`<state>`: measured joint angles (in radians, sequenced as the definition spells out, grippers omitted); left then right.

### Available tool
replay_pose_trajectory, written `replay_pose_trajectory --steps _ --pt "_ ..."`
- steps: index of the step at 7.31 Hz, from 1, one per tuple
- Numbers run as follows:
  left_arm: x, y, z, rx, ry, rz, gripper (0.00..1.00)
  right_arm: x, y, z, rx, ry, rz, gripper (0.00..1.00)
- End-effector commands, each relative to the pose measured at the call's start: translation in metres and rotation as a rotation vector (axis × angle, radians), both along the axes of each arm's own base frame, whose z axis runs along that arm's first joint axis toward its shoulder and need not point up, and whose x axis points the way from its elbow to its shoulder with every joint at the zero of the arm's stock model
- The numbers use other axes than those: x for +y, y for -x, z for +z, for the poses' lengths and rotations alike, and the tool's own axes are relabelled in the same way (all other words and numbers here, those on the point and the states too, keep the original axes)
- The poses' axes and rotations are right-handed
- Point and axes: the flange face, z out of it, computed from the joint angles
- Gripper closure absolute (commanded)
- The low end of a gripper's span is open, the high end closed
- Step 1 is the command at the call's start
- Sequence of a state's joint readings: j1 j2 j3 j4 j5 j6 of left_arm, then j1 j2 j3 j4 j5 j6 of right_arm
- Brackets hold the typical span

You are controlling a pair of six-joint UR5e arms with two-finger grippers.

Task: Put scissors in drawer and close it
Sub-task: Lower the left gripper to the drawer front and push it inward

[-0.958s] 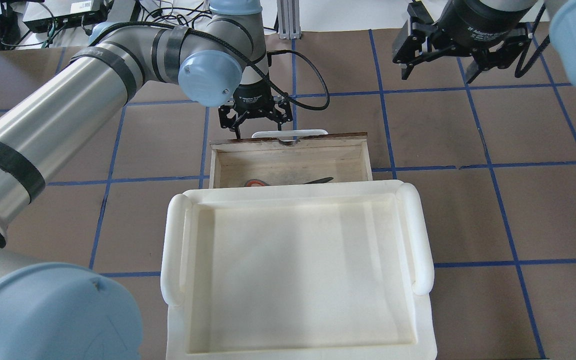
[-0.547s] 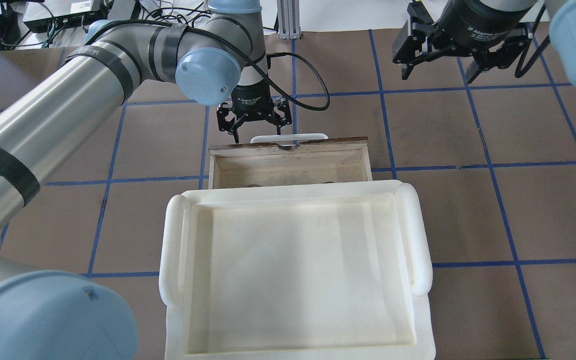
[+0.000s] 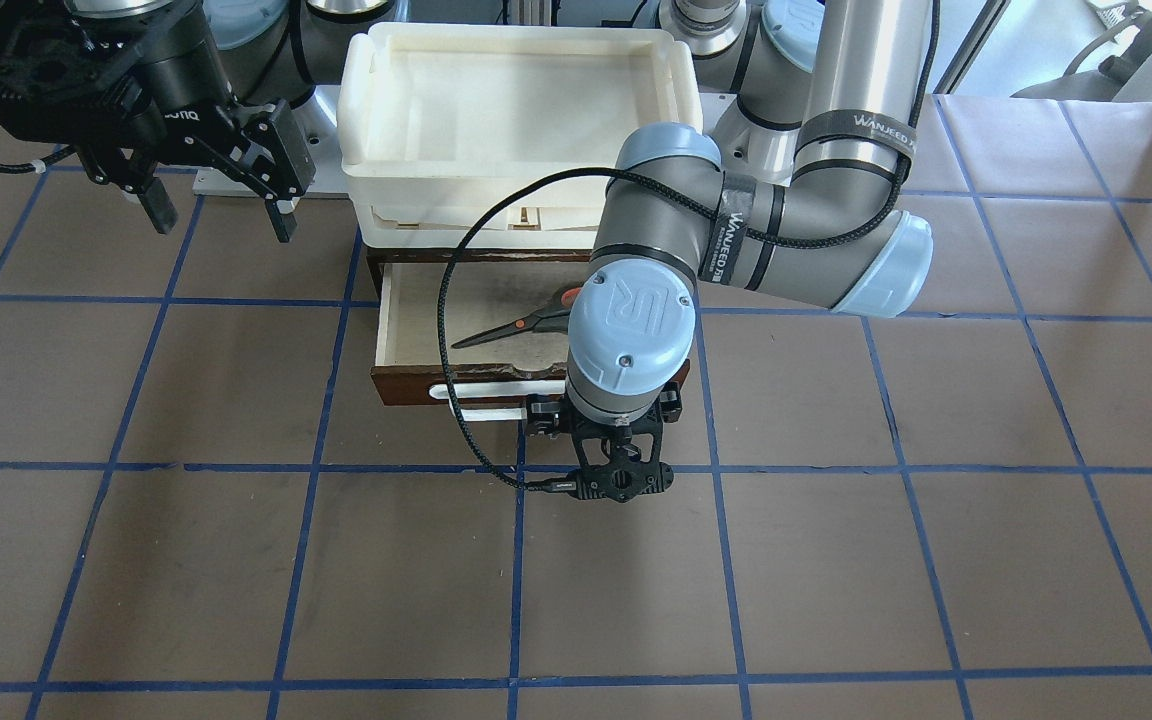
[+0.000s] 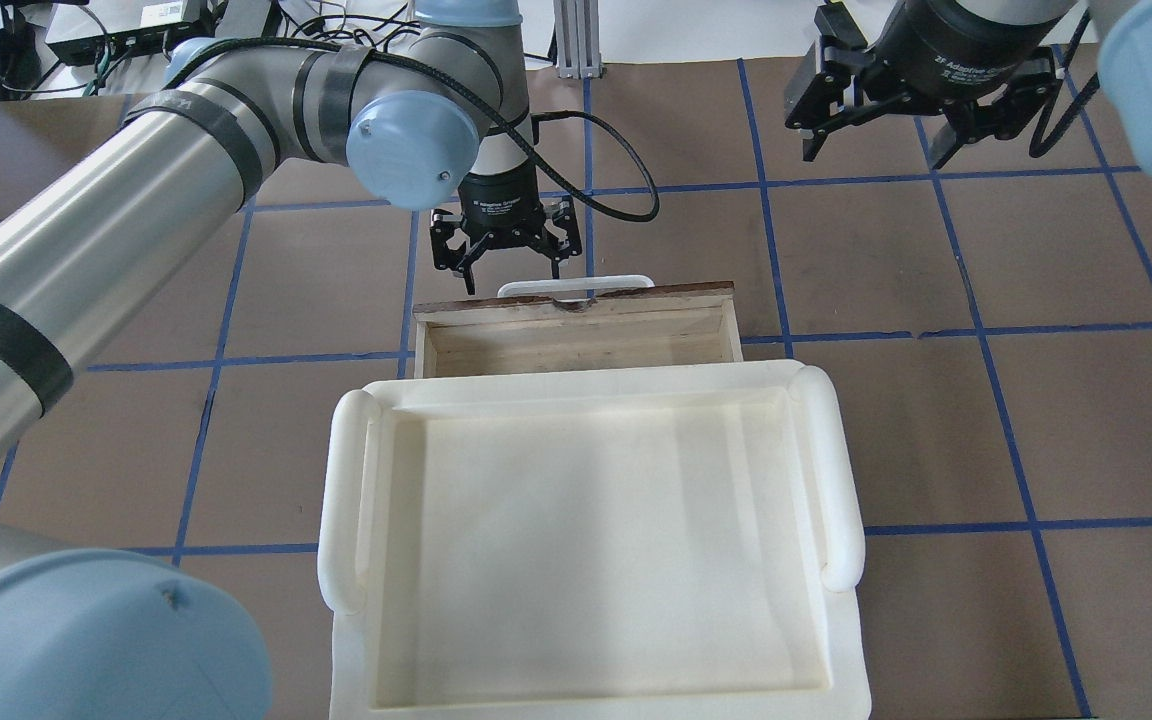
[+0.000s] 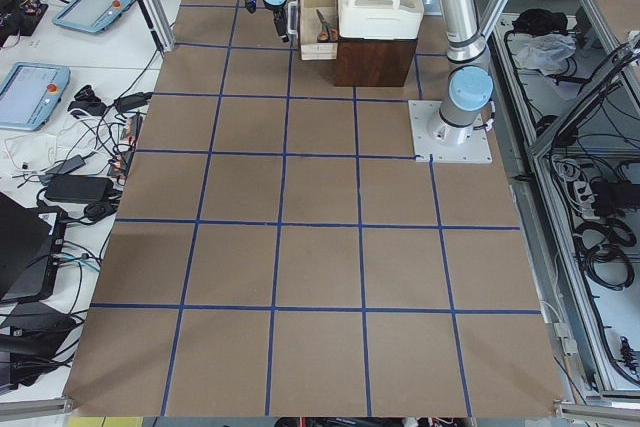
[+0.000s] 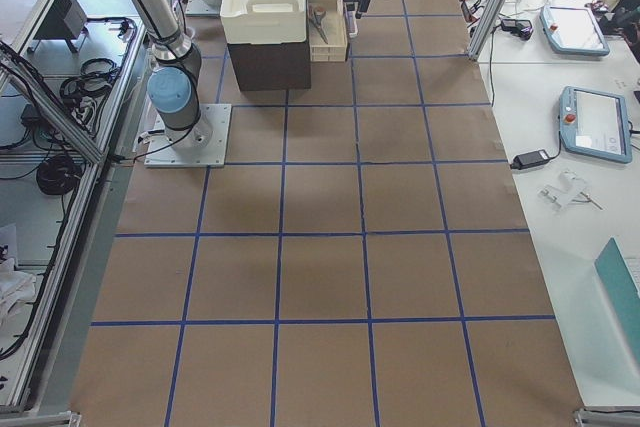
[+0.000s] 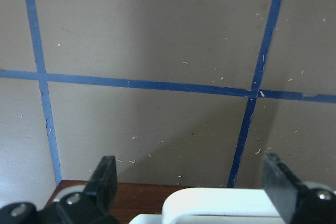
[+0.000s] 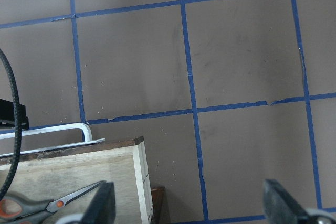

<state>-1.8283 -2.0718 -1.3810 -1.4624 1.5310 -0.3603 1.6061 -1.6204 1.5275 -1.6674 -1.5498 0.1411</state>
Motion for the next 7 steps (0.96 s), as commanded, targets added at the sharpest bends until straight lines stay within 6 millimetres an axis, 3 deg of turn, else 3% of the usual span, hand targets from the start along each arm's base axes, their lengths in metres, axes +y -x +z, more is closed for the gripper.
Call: replay_pose_trajectory --steps 1,7 --pt "-0.009 -0.002 -0.015 -0.003 0.008 0.036 0.0 0.0 0.0 -0.002 0.0 -0.004 0.0 0.0" --pt "0.005 0.005 -0.017 -0.015 -0.042 0.128 0.0 0.0 0.0 -0.003 0.002 -0.005 0.001 0.0"
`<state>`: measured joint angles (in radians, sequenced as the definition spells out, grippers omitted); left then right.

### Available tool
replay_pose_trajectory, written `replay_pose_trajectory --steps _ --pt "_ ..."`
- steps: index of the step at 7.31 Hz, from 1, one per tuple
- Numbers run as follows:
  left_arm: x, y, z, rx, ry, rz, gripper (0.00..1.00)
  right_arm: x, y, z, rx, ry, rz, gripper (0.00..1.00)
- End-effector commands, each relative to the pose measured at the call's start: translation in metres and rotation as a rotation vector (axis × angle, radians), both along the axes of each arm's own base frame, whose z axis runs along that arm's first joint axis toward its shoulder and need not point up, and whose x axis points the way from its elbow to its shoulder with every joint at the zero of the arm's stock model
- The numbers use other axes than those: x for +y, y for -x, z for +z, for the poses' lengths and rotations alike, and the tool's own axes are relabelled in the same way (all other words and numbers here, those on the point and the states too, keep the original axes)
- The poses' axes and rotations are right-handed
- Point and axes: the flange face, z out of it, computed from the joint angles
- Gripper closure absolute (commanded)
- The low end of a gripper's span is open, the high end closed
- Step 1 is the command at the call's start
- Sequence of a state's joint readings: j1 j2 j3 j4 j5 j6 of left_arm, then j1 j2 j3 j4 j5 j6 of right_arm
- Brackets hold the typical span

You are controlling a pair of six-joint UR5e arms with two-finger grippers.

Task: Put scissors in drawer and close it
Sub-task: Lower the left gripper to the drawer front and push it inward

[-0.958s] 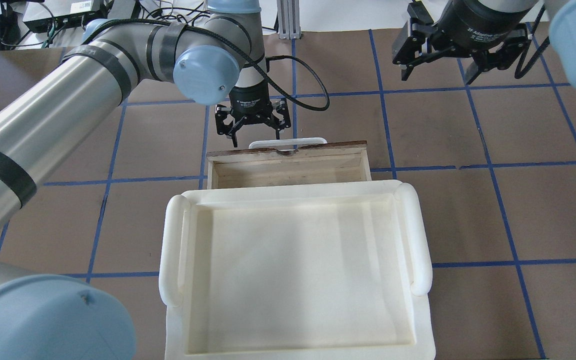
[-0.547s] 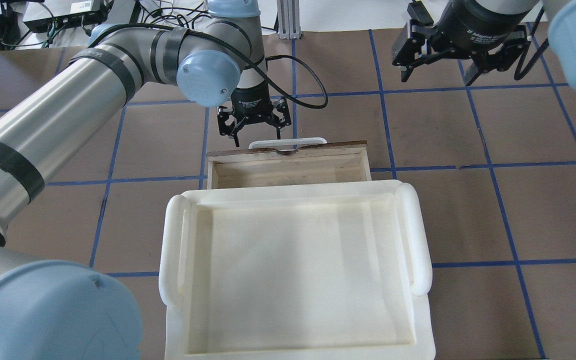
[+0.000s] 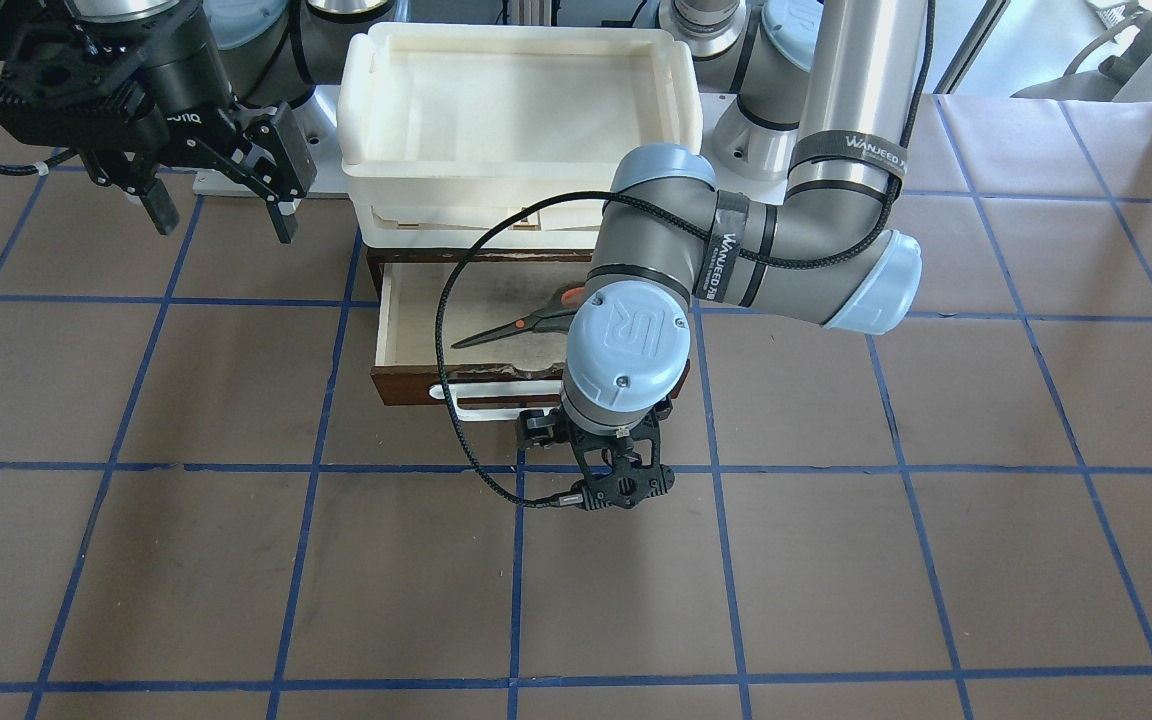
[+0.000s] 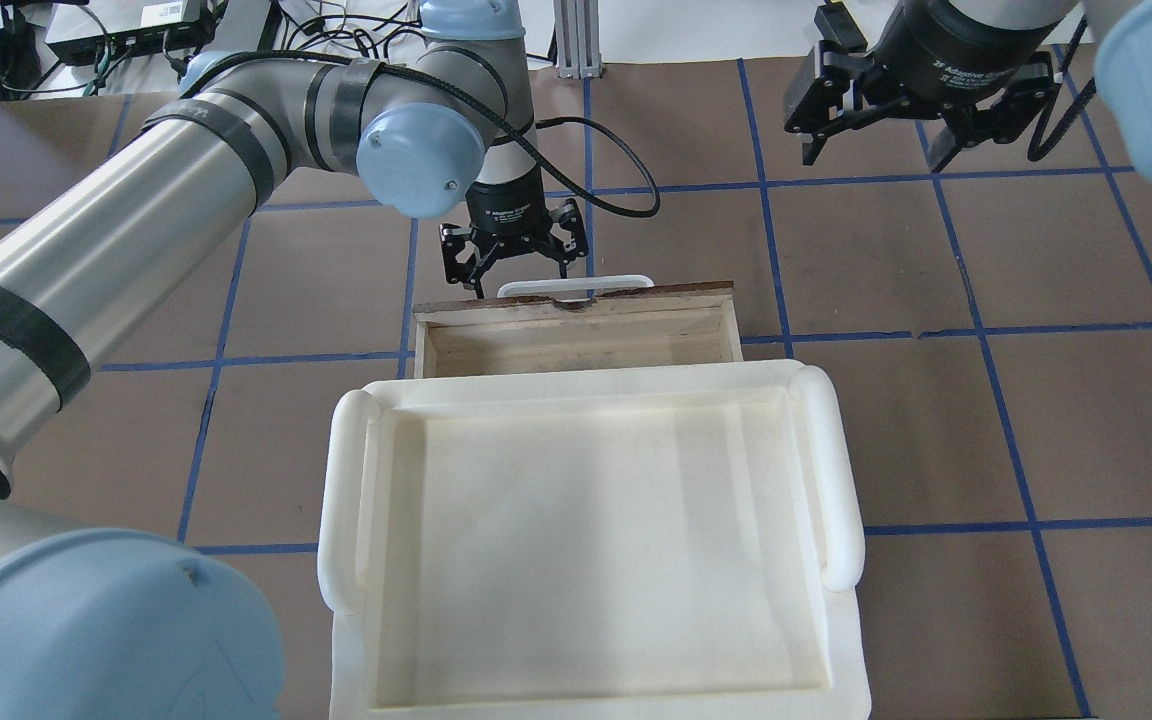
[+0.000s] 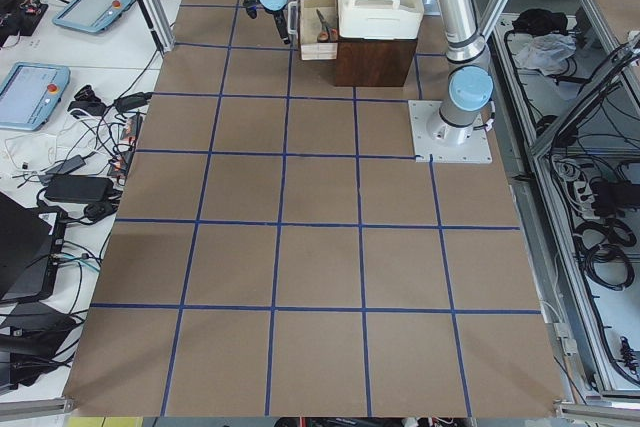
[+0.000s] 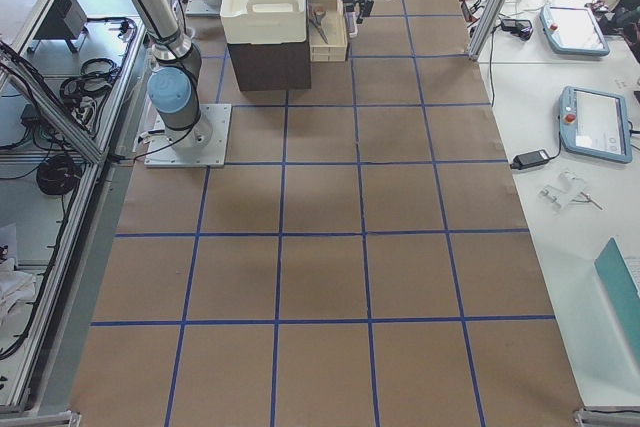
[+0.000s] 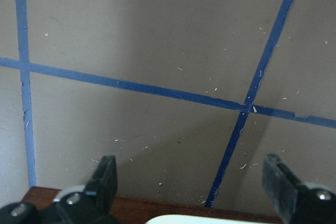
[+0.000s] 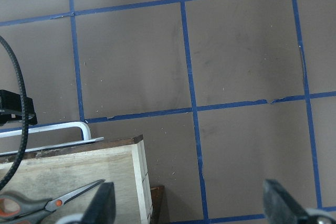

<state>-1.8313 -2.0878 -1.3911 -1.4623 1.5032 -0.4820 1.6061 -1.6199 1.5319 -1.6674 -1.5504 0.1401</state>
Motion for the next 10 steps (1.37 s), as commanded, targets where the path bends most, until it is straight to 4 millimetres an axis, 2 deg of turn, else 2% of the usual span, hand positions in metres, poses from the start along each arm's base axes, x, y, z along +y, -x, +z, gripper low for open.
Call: replay_pose_trajectory --steps 1,2,6,10 --pt "0.006 0.001 0.0 -0.004 -0.023 0.006 0.0 0.0 0.0 0.0 0.001 0.0 0.0 0.0" --pt "0.011 0.001 0.008 0.005 -0.034 0.011 0.0 0.0 0.0 0.0 0.001 0.0 0.0 0.0" --pt "0.028 0.003 -0.012 -0.017 -0.098 0.028 0.0 0.0 0.0 0.0 0.001 0.0 0.002 0.0" --pt "0.036 0.001 -0.009 -0.04 -0.145 0.061 0.0 0.0 0.0 0.0 0.001 0.0 0.003 0.0"
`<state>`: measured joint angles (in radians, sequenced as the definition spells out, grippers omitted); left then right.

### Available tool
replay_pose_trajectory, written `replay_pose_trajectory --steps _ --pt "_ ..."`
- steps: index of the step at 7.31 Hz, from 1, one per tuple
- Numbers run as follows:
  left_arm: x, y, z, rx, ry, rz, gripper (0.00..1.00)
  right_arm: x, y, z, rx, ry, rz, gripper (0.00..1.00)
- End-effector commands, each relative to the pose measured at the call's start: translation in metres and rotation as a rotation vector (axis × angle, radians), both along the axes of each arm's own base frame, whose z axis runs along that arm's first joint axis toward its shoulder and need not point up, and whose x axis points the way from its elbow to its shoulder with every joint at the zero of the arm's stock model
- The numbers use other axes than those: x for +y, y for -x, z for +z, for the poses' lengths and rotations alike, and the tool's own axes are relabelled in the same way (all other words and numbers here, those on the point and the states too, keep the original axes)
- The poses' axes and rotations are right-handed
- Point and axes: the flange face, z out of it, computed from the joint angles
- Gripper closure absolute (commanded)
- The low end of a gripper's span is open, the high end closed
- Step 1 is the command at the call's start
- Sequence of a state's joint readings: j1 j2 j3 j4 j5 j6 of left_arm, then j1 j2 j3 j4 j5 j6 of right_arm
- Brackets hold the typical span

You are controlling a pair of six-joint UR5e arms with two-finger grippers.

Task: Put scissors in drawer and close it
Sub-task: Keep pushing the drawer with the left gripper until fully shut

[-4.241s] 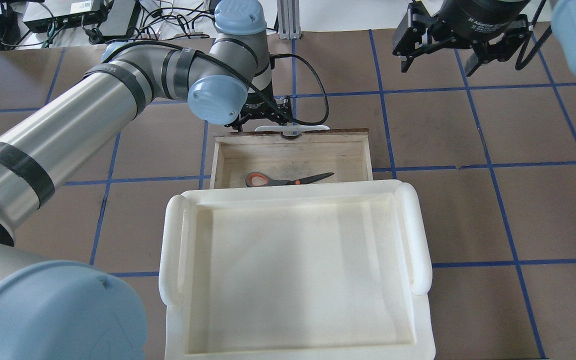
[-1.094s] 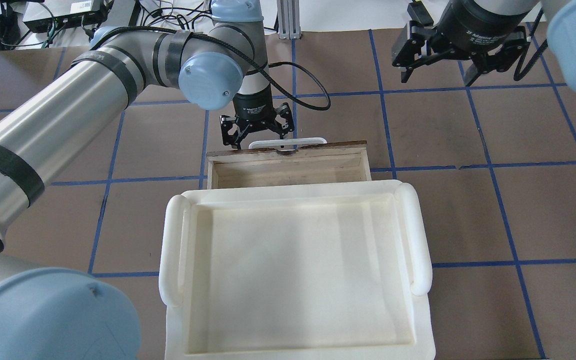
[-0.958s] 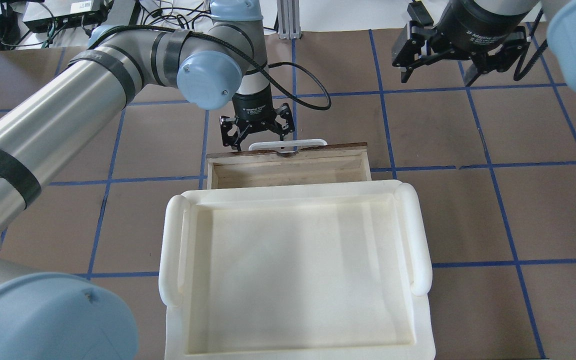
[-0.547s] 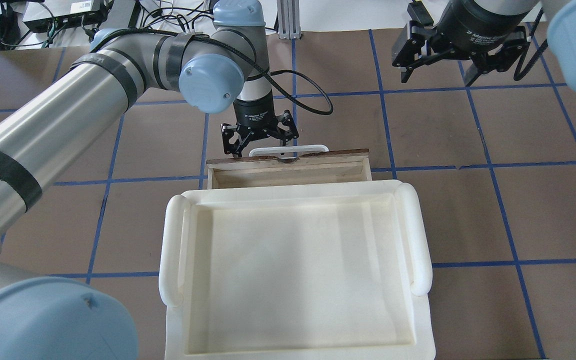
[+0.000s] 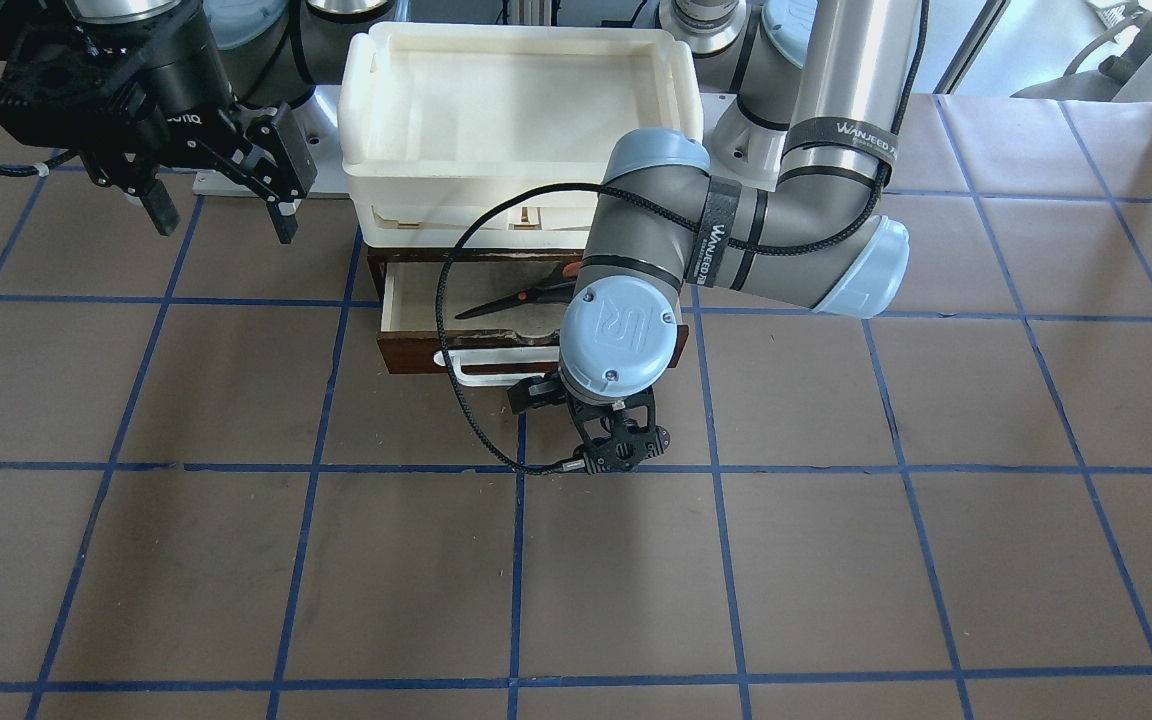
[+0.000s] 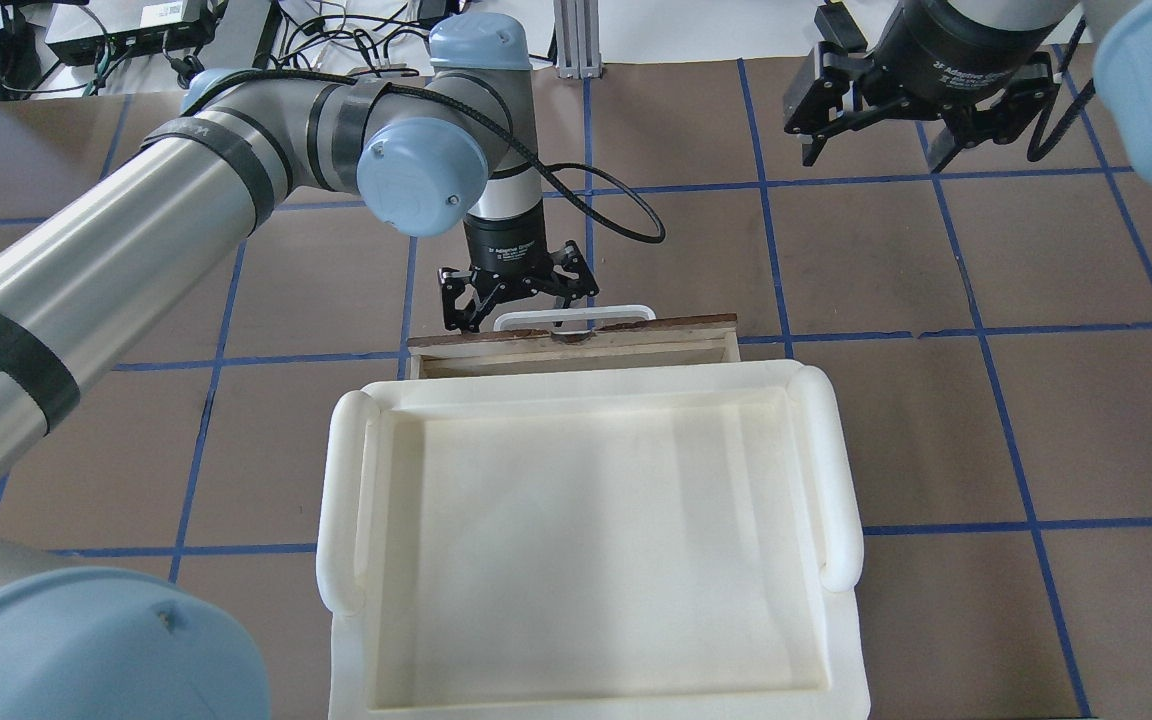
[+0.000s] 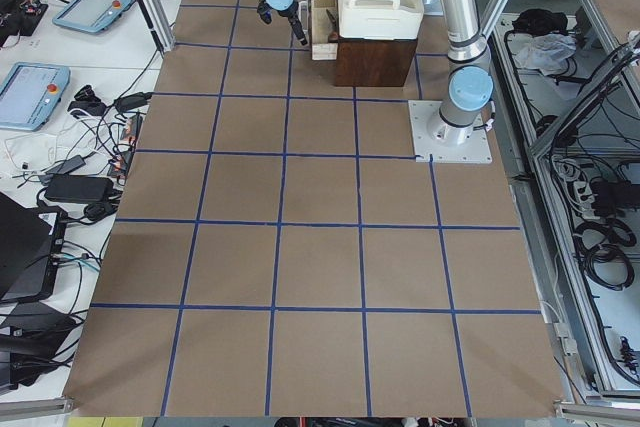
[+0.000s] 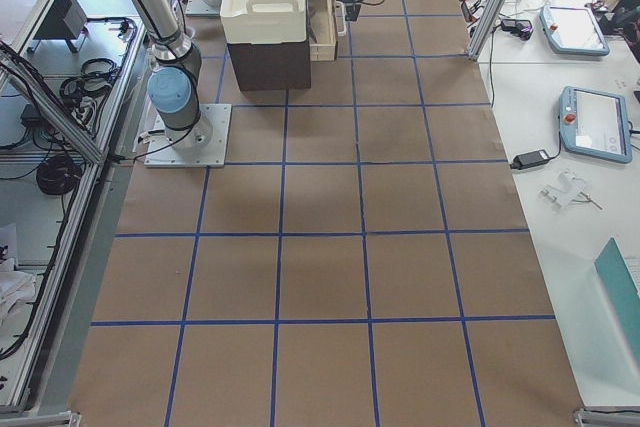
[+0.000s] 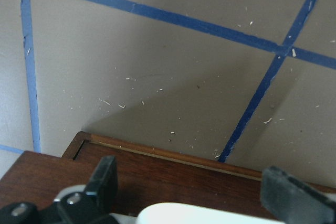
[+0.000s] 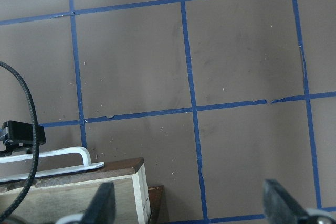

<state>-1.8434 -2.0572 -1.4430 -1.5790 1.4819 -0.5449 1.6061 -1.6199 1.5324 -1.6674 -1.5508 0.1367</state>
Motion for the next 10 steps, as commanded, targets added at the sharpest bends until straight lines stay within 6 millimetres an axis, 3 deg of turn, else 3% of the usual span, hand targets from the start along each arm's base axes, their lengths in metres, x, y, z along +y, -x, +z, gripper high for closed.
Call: replay_pose_trajectory --steps 1,5,10 --pt "0.003 0.0 0.002 -0.006 -0.012 0.006 0.0 0.0 0.0 0.0 0.0 0.0 0.0 0.0" --pt "-0.012 -0.009 0.0 0.004 0.021 0.025 0.0 0.0 0.0 0.0 0.001 0.0 0.003 0.0" --pt "0.003 -0.002 -0.005 -0.029 -0.033 0.048 0.0 0.0 0.0 0.0 0.003 0.0 0.006 0.0"
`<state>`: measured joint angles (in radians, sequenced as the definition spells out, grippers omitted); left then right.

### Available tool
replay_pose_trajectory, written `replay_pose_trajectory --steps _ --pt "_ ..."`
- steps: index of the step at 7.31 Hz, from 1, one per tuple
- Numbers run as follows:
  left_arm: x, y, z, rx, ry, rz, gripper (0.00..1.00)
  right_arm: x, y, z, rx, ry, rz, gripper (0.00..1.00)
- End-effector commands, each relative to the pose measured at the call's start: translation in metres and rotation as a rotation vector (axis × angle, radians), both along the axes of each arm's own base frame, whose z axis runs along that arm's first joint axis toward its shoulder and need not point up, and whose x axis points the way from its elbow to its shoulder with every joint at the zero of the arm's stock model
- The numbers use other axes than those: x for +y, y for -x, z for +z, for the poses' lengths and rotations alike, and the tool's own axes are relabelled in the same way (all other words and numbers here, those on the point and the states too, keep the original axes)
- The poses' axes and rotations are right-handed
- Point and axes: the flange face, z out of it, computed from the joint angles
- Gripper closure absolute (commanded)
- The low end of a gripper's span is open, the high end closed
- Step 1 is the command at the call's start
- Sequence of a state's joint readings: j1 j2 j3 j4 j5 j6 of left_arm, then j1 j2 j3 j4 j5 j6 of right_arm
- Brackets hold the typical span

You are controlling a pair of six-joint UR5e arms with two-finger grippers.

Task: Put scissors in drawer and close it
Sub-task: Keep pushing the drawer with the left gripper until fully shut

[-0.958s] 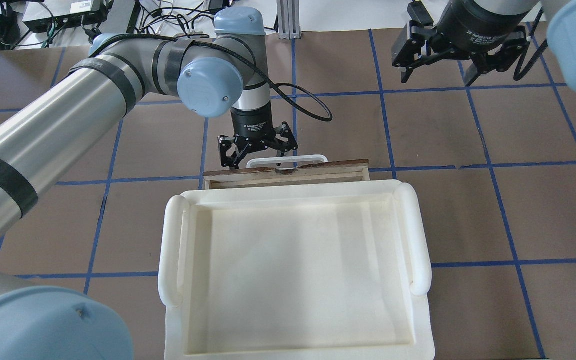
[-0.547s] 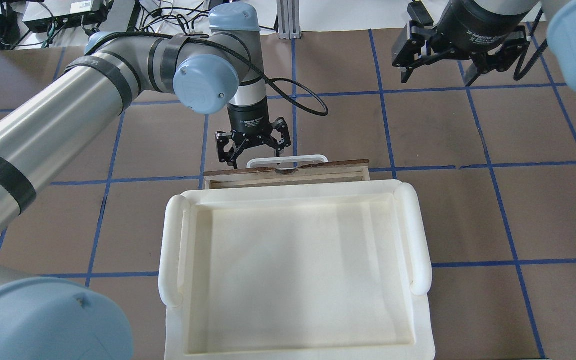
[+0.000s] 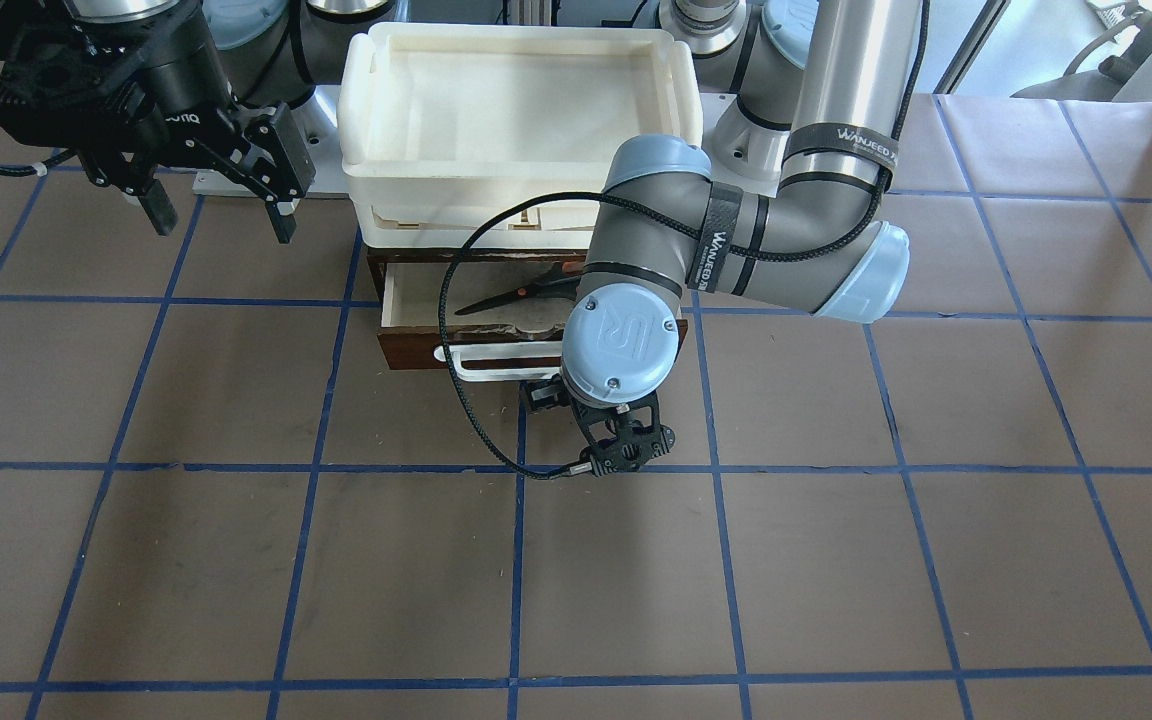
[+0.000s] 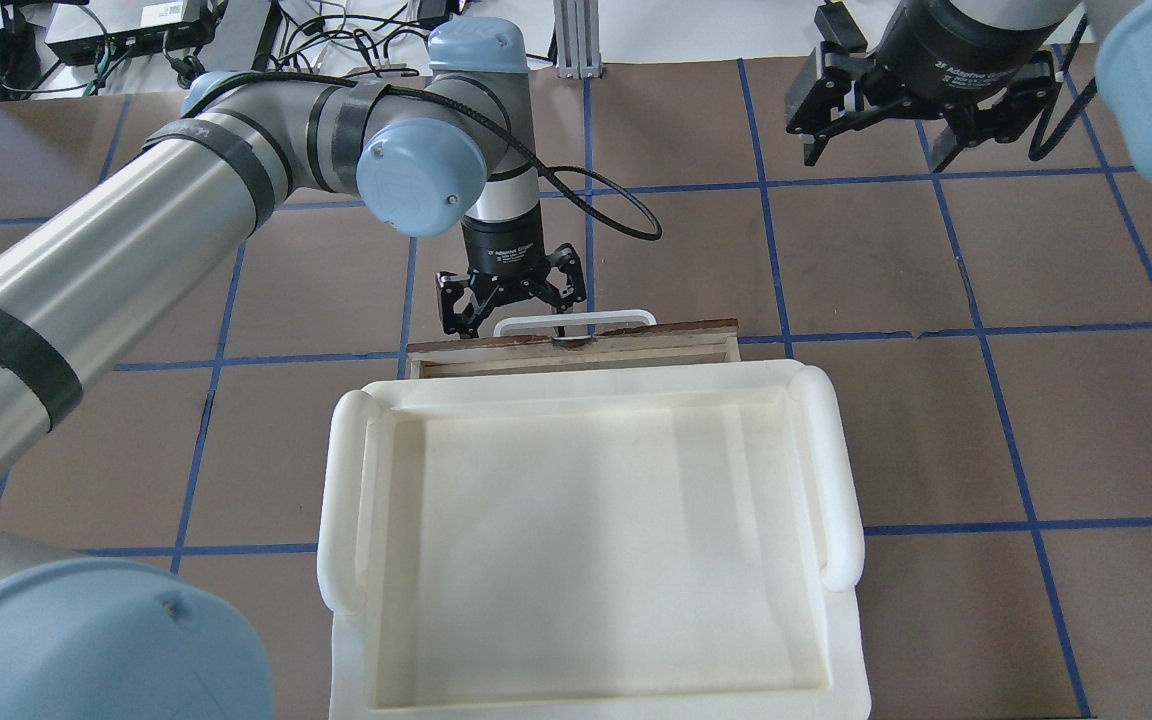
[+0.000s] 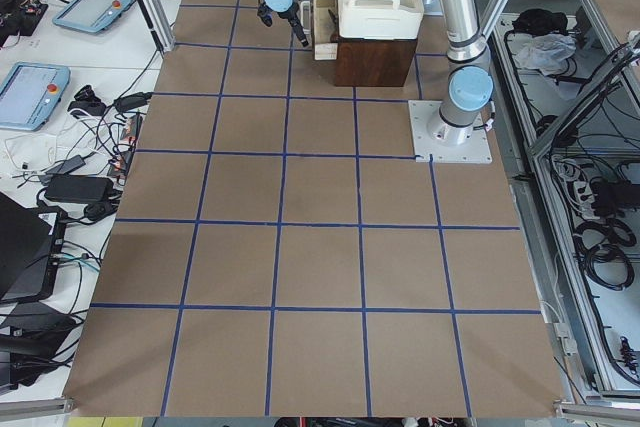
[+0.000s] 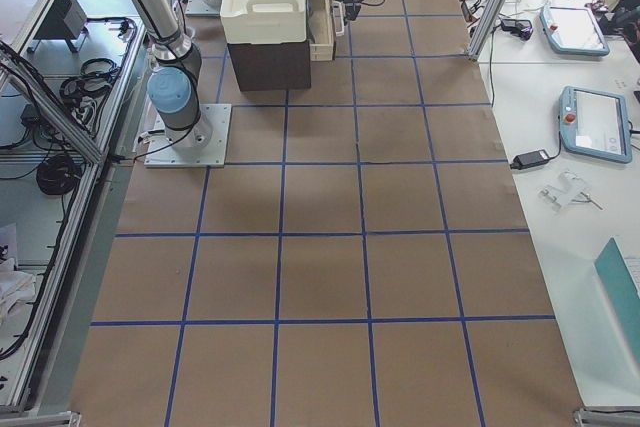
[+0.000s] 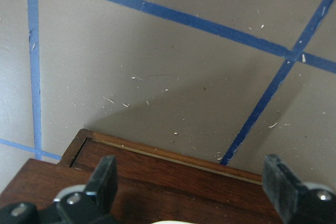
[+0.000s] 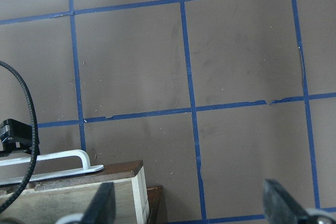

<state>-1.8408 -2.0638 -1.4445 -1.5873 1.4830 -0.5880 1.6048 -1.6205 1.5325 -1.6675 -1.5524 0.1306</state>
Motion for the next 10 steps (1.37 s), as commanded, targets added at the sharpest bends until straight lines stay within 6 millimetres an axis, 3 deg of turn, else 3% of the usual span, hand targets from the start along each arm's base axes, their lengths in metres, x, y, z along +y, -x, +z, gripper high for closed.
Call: replay_pose_trajectory --steps 1,5,10 --pt "0.007 -0.001 0.005 -0.01 -0.028 0.005 0.0 0.0 -0.001 0.0 0.0 -0.001 0.002 0.0" --pt "0.02 0.01 0.013 0.007 -0.049 -0.002 0.0 0.0 0.0 0.0 0.002 0.001 0.003 0.0" --pt "0.045 0.006 0.001 -0.018 -0.094 0.013 0.0 0.0 0.0 0.0 0.001 0.001 0.003 0.0"
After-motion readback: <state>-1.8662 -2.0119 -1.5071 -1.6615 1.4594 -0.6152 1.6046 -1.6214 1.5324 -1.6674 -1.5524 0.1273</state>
